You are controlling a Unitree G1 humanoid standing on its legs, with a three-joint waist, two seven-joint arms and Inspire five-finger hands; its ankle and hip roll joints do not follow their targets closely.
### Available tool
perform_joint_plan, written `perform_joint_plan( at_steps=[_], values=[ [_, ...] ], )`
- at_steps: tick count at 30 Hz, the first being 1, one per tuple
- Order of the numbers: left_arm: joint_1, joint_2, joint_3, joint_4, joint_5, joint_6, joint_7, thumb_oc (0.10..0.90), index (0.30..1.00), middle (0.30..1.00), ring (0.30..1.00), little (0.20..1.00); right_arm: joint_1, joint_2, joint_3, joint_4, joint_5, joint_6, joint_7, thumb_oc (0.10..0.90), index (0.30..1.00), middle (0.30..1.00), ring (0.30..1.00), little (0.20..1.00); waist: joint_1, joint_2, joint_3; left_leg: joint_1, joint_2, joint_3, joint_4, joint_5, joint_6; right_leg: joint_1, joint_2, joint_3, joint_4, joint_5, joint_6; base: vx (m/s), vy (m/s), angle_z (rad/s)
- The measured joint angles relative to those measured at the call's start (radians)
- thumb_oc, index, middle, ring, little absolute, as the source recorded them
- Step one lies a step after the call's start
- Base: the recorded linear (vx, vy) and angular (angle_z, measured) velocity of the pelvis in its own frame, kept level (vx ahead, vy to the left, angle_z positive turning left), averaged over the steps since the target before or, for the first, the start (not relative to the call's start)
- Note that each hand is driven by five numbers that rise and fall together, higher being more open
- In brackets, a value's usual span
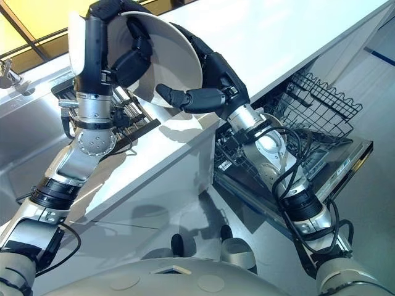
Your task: Pick up plates and place into dishwasher.
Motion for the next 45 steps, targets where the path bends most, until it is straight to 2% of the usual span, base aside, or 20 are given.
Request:
perform_joint_plan(
  at_steps=[3, 4, 5, 9, 11, 16, 18, 19, 20, 23, 25, 29, 32, 37, 41, 45],
  values=[
    [0.000, -0.005, -0.007, 0.000, -0.001, 0.000, -0.009, 0.100, 0.300, 0.300, 0.300, 0.200, 0.000, 0.001, 0.010, 0.004, 0.000, 0.001, -0.024, 0.800, 0.900, 0.900, 0.900, 0.900, 0.000, 0.000, -0.004, 0.000, 0.000, 0.000, 0.000, 0.000, 0.000, 0.000, 0.000, 0.000, 0.000, 0.000, 0.000, 0.00, 0.000, 0.00],
    [0.000, -0.007, -0.009, 0.000, -0.001, 0.000, -0.017, 0.100, 0.300, 0.300, 0.300, 0.200, 0.000, 0.001, 0.012, 0.008, 0.000, 0.001, -0.029, 0.377, 0.538, 0.538, 0.538, 0.477, 0.000, 0.000, -0.004, 0.000, 0.000, 0.000, 0.000, 0.000, 0.000, 0.000, 0.000, 0.000, 0.000, 0.000, 0.000, 0.00, 0.000, 0.00],
    [0.000, -0.012, -0.015, 0.000, -0.001, 0.000, -0.027, 0.100, 0.300, 0.300, 0.300, 0.200, 0.000, 0.002, 0.013, 0.013, 0.000, 0.010, -0.039, 0.100, 0.300, 0.300, 0.300, 0.200, 0.000, 0.000, -0.004, 0.000, 0.000, 0.000, 0.000, 0.000, 0.000, 0.000, 0.000, 0.000, 0.000, 0.000, 0.000, 0.03, 0.001, 0.00],
    [0.000, -0.030, -0.029, 0.000, -0.004, -0.008, -0.065, 0.100, 0.300, 0.300, 0.300, 0.200, 0.000, 0.006, 0.017, 0.037, 0.001, 0.035, -0.057, 0.100, 0.300, 0.300, 0.300, 0.200, 0.004, 0.000, -0.004, 0.000, 0.000, -0.001, 0.000, 0.000, 0.000, 0.000, 0.000, -0.001, 0.000, 0.000, 0.000, 0.00, 0.000, 0.00],
    [0.000, -0.035, -0.037, -0.008, -0.019, -0.028, -0.091, 0.100, 0.300, 0.300, 0.300, 0.200, 0.000, 0.017, 0.022, 0.046, 0.001, 0.036, -0.076, 0.100, 0.300, 0.300, 0.300, 0.200, 0.004, 0.000, -0.004, -0.001, 0.000, -0.002, 0.000, 0.000, 0.000, 0.000, 0.000, -0.002, 0.000, 0.000, 0.000, 0.02, -0.004, 0.01],
    [0.000, -0.040, -0.039, -0.014, -0.064, -0.026, -0.159, 0.100, 0.300, 0.300, 0.300, 0.200, 0.001, 0.032, 0.019, 0.063, -0.003, 0.036, -0.140, 0.100, 0.300, 0.300, 0.300, 0.200, 0.008, 0.000, -0.004, -0.001, 0.000, -0.004, 0.000, 0.000, 0.000, 0.001, 0.000, -0.004, 0.000, 0.000, 0.000, 0.00, 0.000, 0.00],
    [0.000, -0.038, -0.036, -0.014, -0.144, -0.013, -0.220, 0.424, 0.578, 0.578, 0.578, 0.524, 0.002, 0.027, 0.030, 0.064, -0.014, 0.036, -0.154, 0.100, 0.300, 0.300, 0.300, 0.200, 0.009, 0.000, -0.005, -0.001, 0.000, -0.004, 0.000, 0.000, 0.000, 0.001, 0.000, -0.004, 0.000, 0.000, 0.000, 0.00, 0.000, 0.00],
    [0.001, -0.038, -0.034, -0.014, -0.198, -0.010, -0.255, 0.712, 0.825, 0.825, 0.825, 0.812, 0.003, 0.022, 0.030, 0.064, -0.017, 0.036, -0.161, 0.100, 0.300, 0.300, 0.300, 0.200, 0.009, 0.000, -0.005, -0.001, 0.000, -0.004, 0.000, 0.000, 0.000, 0.001, 0.000, -0.004, 0.000, 0.000, 0.000, 0.00, 0.000, 0.00],
    [0.001, -0.041, -0.031, -0.014, -0.240, -0.005, -0.286, 0.800, 0.900, 0.900, 0.900, 0.900, 0.003, 0.020, 0.031, 0.064, -0.027, 0.036, -0.169, 0.100, 0.300, 0.300, 0.300, 0.200, 0.009, 0.000, -0.005, -0.001, 0.000, -0.004, 0.000, 0.000, 0.000, 0.001, 0.000, -0.004, 0.000, 0.000, 0.000, 0.00, 0.000, 0.00],
    [0.004, -0.044, -0.023, -0.014, -0.465, 0.012, -0.408, 0.800, 0.900, 0.900, 0.900, 0.900, 0.004, 0.005, 0.032, 0.075, -0.045, 0.034, -0.192, 0.100, 0.300, 0.300, 0.300, 0.200, 0.010, 0.000, -0.005, -0.001, 0.000, -0.004, 0.000, 0.000, 0.000, 0.000, 0.000, -0.004, 0.000, 0.000, 0.000, 0.00, 0.000, 0.00],
    [0.004, -0.069, -0.011, -0.014, -0.670, 0.024, -0.468, 0.800, 0.900, 0.900, 0.900, 0.900, 0.004, -0.003, 0.032, 0.097, -0.038, 0.022, -0.211, 0.100, 0.300, 0.300, 0.300, 0.200, 0.013, 0.000, -0.005, -0.001, 0.000, -0.003, 0.000, 0.000, 0.000, 0.000, -0.001, -0.002, 0.000, 0.000, 0.000, 0.00, 0.000, 0.00],
    [0.004, -0.102, 0.016, -0.019, -0.839, 0.048, -0.523, 0.800, 0.900, 0.900, 0.900, 0.900, 0.008, 0.003, 0.025, 0.107, -0.011, -0.013, -0.261, 0.100, 0.300, 0.300, 0.300, 0.200, 0.014, 0.001, -0.005, -0.001, 0.000, -0.002, 0.000, 0.000, 0.000, -0.002, 0.000, 0.000, -0.001, 0.000, 0.000, 0.00, 0.000, 0.00],
    [0.006, -0.099, 0.036, -0.045, -0.858, 0.078, -0.538, 0.800, 0.900, 0.900, 0.900, 0.900, 0.009, 0.024, -0.009, 0.107, -0.008, -0.047, -0.294, 0.100, 0.300, 0.300, 0.300, 0.200, 0.016, 0.001, -0.005, -0.001, 0.000, -0.001, 0.000, 0.000, 0.000, -0.002, 0.000, 0.000, -0.001, 0.000, 0.000, 0.00, 0.000, 0.00],
    [0.081, -0.069, 0.118, -0.057, -0.833, 0.130, -0.538, 0.800, 0.900, 0.900, 0.900, 0.900, 0.009, 0.063, -0.207, 0.108, -0.046, -0.157, -0.385, 0.100, 0.300, 0.300, 0.300, 0.200, 0.023, 0.004, -0.005, -0.001, 0.000, 0.000, 0.000, 0.000, 0.000, -0.002, 0.000, 0.000, -0.001, 0.000, 0.000, 0.00, 0.000, 0.00],
    [0.186, -0.058, 0.271, -0.023, -0.822, 0.131, -0.480, 0.800, 0.900, 0.900, 0.900, 0.900, 0.052, 0.048, -0.385, 0.118, -0.195, -0.252, -0.461, 0.100, 0.300, 0.300, 0.300, 0.200, 0.019, 0.008, -0.007, -0.003, 0.000, 0.003, 0.000, -0.002, 0.001, -0.007, 0.000, 0.003, -0.001, 0.000, 0.000, 0.00, -0.001, -0.03],
    [0.268, -0.058, 0.387, -0.004, -0.750, 0.095, -0.405, 0.800, 0.900, 0.900, 0.900, 0.900, 0.173, 0.030, -0.500, 0.154, -0.262, -0.293, -0.497, 0.100, 0.300, 0.300, 0.300, 0.200, 0.020, 0.010, -0.007, -0.003, 0.000, 0.000, 0.000, -0.003, 0.001, -0.007, 0.000, 0.003, -0.002, 0.000, 0.000, 0.00, 0.000, 0.00]
  ],
)
